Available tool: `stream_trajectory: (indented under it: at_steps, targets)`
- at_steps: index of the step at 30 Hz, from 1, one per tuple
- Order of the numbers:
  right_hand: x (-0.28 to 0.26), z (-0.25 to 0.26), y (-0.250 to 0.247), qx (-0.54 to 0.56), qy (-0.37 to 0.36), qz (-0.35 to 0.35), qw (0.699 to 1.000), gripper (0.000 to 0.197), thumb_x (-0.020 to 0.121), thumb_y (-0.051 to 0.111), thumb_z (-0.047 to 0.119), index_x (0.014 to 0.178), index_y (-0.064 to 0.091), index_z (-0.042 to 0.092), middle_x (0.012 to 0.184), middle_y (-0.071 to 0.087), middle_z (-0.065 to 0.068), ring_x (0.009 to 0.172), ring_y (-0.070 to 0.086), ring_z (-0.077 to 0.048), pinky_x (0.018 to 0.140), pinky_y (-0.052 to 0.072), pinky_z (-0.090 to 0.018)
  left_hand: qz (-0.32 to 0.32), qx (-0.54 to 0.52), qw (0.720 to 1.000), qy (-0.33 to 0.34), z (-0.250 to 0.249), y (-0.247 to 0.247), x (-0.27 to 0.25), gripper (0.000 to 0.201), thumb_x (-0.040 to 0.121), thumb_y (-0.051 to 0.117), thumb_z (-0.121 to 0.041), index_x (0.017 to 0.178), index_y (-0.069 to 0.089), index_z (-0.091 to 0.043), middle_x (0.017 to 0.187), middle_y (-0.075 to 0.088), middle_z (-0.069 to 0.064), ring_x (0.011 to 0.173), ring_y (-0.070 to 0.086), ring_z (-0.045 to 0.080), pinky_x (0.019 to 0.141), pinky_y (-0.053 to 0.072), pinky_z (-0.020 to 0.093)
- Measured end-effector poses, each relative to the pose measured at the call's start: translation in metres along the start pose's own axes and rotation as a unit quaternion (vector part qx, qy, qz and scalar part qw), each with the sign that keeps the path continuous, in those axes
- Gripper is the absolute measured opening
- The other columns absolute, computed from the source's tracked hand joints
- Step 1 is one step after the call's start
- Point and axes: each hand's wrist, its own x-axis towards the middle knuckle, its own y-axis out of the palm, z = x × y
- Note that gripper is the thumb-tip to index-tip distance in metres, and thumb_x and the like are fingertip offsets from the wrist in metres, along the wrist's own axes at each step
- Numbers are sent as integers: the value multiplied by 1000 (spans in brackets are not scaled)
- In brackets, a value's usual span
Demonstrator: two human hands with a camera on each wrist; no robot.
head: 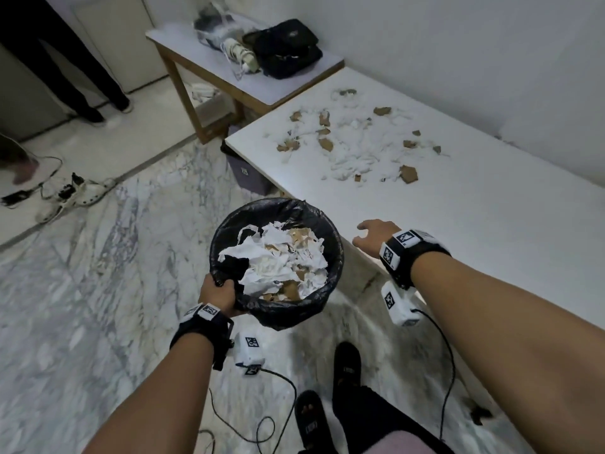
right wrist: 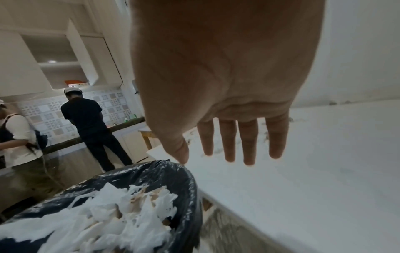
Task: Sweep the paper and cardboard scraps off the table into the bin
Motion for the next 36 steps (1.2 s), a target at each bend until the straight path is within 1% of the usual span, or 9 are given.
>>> stream_trajectory:
  at_steps: [9, 13, 15, 17, 24, 26, 29, 33, 36]
  targets:
    - [57, -56, -96, -14, 82, -9, 997, 83, 66, 55, 70, 131, 59, 19, 134, 60, -6, 112, 60, -31, 97, 50, -42, 44, 8, 995, 92, -194, 38, 37, 28, 75, 59, -22, 101, 64, -14, 110, 72, 24, 100, 71, 43, 89, 61, 61]
    - [42, -65, -153, 20, 101, -20, 994, 58, 91, 55, 49, 137, 53, 14, 138, 55, -12, 123, 54, -33, 103, 45, -39, 95, -25, 990, 102, -279, 86, 47, 14, 82, 62, -13, 95, 62, -12, 101, 70, 23, 91, 70, 42, 83, 59, 70]
    - [50, -84, -168, 34, 129, -33, 991, 75, 78, 52, 66, 125, 63, 10, 130, 63, -11, 117, 59, -33, 102, 47, -40, 112, -40, 986, 114, -323, 106, 24, 11, 94, 52, -1, 99, 60, -6, 99, 66, 23, 88, 69, 42, 75, 59, 73]
    - [66, -101, -179, 61, 160, -61, 983, 87, 61, 50, 76, 117, 69, 13, 124, 67, -8, 112, 62, -31, 100, 48, -40, 126, -44, 983, 123, -357, 126, 11, 16, 97, 50, 1, 108, 60, 0, 102, 65, 24, 85, 68, 42, 55, 60, 66]
    - [106, -126, -181, 70, 244, -38, 966, 49, 95, 50, 48, 130, 62, 15, 140, 55, -7, 126, 53, -30, 106, 42, -35, 189, 7, 973, 130, -430, 191, 51, 16, 101, 47, 5, 114, 55, 1, 91, 61, 17, 70, 60, 31, 29, 49, 30]
    - [120, -124, -178, 91, 279, -31, 955, 52, 95, 49, 49, 131, 61, 14, 140, 54, -8, 126, 52, -30, 106, 41, -36, 220, 22, 967, 124, -451, 207, 70, 12, 100, 47, 4, 109, 56, 2, 90, 61, 15, 72, 62, 32, 34, 54, 36]
    - [141, -114, -171, 125, 317, -51, 939, 54, 90, 53, 53, 127, 63, 14, 137, 58, -8, 123, 55, -30, 105, 43, -39, 251, 60, 956, 140, -482, 230, 114, 6, 90, 54, -2, 91, 57, -7, 109, 70, 24, 91, 72, 44, 75, 64, 61]
    - [169, -85, -162, 160, 359, -66, 917, 55, 90, 55, 53, 130, 61, 16, 139, 56, -6, 125, 54, -29, 106, 43, -38, 317, 95, 931, 154, -521, 247, 145, 8, 93, 55, -2, 91, 55, -10, 95, 68, 24, 78, 73, 46, 60, 61, 69]
    - [186, -68, -155, 194, 383, -77, 900, 53, 92, 52, 51, 130, 61, 14, 138, 57, -7, 124, 55, -29, 104, 44, -36, 351, 125, 912, 168, -546, 264, 160, 9, 95, 54, -4, 92, 57, -12, 97, 70, 24, 83, 73, 48, 74, 63, 65]
